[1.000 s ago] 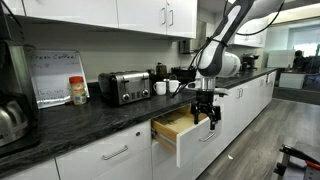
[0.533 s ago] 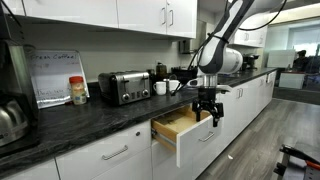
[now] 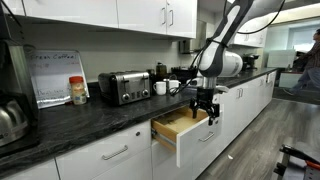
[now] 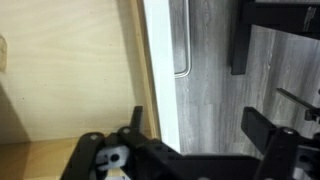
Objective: Open the third drawer from the right
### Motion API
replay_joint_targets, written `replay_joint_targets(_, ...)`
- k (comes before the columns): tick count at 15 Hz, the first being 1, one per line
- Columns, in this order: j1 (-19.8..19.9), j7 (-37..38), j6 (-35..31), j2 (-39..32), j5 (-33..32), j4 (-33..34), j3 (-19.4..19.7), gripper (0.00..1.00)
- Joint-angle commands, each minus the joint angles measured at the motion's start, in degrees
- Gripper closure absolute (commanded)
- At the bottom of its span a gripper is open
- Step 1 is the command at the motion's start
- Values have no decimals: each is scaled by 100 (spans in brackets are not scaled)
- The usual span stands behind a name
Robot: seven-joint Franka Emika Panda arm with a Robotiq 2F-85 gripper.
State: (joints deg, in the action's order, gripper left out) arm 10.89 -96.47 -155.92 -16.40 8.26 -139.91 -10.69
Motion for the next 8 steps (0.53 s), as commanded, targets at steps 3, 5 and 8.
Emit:
replay_joint_targets(3,113,-452,-947,-704,-63,0,-150,0)
replay_joint_targets(5,204,-463,-943,-818,-101,-27,-274,0)
replay_joint_targets(8,172,-385,-89,-635,-251,-28,-301,0)
